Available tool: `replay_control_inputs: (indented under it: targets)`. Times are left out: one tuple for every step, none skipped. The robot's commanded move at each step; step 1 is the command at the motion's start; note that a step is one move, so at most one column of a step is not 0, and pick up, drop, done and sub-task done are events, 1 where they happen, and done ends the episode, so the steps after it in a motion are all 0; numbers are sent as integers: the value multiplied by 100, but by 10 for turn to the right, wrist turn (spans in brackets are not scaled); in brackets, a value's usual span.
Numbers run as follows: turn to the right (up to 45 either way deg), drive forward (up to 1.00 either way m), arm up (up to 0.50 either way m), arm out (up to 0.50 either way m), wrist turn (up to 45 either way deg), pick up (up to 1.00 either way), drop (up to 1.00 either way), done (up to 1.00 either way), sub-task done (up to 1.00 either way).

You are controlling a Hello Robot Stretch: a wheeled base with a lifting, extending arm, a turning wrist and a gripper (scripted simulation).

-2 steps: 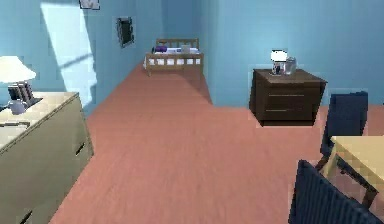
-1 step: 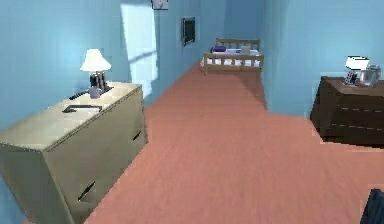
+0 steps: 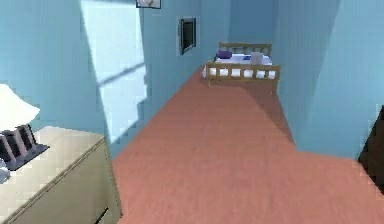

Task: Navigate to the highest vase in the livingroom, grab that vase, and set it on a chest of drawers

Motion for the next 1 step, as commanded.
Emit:
replay_control_inputs:
  targets:
    - [0,100,0,0,0,0,0,0,0]
